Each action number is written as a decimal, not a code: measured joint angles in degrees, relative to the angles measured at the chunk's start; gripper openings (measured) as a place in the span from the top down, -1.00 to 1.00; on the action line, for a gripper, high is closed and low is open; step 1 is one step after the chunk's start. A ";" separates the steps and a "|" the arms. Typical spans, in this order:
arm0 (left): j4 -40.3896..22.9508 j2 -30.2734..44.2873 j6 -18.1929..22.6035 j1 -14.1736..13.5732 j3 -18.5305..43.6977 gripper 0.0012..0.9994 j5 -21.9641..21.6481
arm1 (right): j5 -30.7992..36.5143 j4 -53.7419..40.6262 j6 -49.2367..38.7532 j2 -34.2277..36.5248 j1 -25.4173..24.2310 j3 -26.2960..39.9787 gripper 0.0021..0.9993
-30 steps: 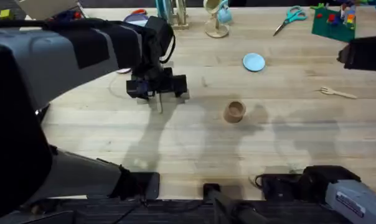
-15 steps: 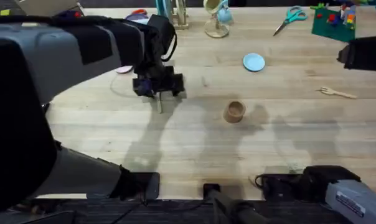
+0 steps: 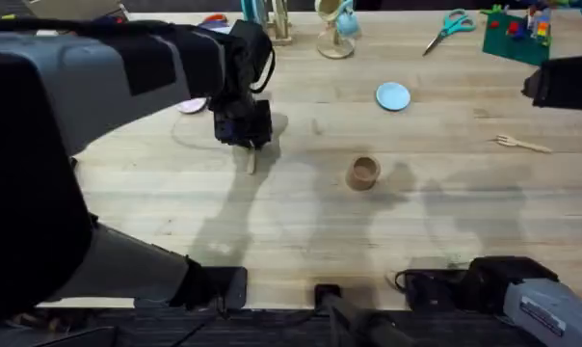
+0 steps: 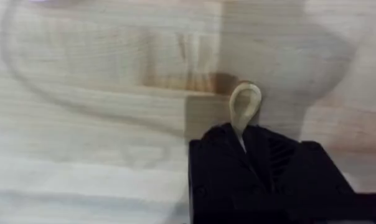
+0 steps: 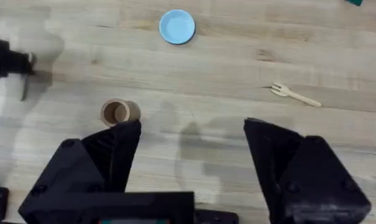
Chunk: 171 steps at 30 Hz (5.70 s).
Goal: Pick up a utensil and set it on the pink plate, then put the other utensil in the container.
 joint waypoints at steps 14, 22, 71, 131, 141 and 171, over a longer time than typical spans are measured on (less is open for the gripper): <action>-13.65 -5.59 5.07 0.11 6.38 0.92 -1.86 | 0.00 -0.02 0.00 0.00 0.00 0.00 -0.99; -20.44 -12.74 9.24 0.11 16.51 0.92 -4.28 | 0.00 -0.01 0.00 0.00 0.00 0.00 -0.99; -8.97 7.37 17.40 25.27 25.81 0.92 -1.09 | 0.00 -0.32 -0.02 0.00 0.00 0.00 -0.99; -2.98 17.38 17.57 26.05 26.23 0.51 0.24 | 0.00 -0.34 -0.02 0.00 0.00 0.00 -0.99; -14.08 17.38 17.75 26.05 38.53 -0.02 1.88 | 0.00 -0.33 -0.02 0.00 0.00 0.00 -0.99; -36.15 -14.35 21.80 16.99 43.16 -0.82 2.77 | 0.00 -0.34 -0.02 0.00 0.00 0.00 -0.99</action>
